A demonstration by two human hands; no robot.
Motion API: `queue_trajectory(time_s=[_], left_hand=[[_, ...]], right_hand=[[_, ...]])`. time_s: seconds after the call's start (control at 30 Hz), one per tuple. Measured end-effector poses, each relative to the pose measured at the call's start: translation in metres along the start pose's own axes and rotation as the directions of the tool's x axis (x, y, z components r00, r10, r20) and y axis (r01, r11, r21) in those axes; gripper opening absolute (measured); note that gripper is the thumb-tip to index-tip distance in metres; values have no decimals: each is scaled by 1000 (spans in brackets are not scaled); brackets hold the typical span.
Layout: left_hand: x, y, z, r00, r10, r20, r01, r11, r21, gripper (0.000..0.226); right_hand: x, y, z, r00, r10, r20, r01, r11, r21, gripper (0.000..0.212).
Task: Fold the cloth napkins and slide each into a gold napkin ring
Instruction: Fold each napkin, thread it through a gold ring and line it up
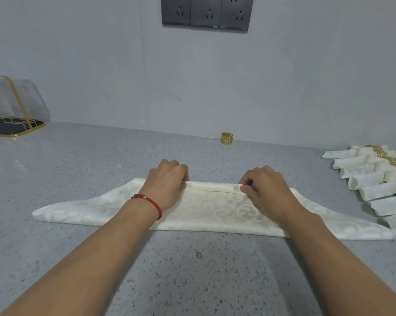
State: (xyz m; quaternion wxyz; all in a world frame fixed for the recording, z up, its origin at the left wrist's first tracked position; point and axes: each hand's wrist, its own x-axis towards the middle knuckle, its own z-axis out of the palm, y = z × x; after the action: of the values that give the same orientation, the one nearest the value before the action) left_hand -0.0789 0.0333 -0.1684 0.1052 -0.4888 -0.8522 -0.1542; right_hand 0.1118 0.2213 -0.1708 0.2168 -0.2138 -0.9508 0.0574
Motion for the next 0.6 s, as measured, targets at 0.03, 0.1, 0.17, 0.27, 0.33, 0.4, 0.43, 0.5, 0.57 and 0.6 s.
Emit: queue_trajectory(time_s=[0.03, 0.1, 0.17, 0.27, 0.33, 0.4, 0.43, 0.5, 0.57, 0.6], left_hand=[[0, 1, -1, 999, 6, -33, -5, 999, 38, 10], [-1, 3, -3, 995, 33, -96, -23, 995, 101, 18], [-1, 5, -6, 996, 65, -54, -58, 992, 116, 28], [-4, 2, -11, 994, 55, 96, -59, 997, 41, 31], [-4, -3, -12, 995, 28, 96, -23, 998, -53, 29], [-3, -7, -10, 999, 6, 52, 0, 993, -117, 27], [-2, -8, -7, 999, 15, 48, -10, 993, -118, 25], [-1, -9, -4, 996, 63, 65, -58, 995, -83, 23], [-2, -9, -2, 997, 61, 56, -59, 998, -37, 20], [-3, -9, -2, 998, 60, 30, -60, 998, -4, 19]], right_hand=[[2, -2, 1, 1000, -10, -18, 9, 998, -58, 4], [4, -5, 3, 999, -33, -24, 29, 991, -133, 9], [7, -6, 2, 999, -34, 30, 37, 992, -117, 19], [6, -7, -4, 990, 23, 137, -13, 997, -73, 17], [3, -5, -3, 994, 41, 101, -36, 998, -53, 11], [3, -2, 0, 997, 60, 41, -60, 998, -3, 13], [3, -1, 0, 995, 81, 54, -82, 997, 7, 15], [5, 0, 0, 991, 90, 102, -87, 996, -35, 20], [5, 0, 0, 991, 73, 111, -65, 995, -73, 16], [4, -2, -1, 992, 68, 106, -60, 995, -81, 13]])
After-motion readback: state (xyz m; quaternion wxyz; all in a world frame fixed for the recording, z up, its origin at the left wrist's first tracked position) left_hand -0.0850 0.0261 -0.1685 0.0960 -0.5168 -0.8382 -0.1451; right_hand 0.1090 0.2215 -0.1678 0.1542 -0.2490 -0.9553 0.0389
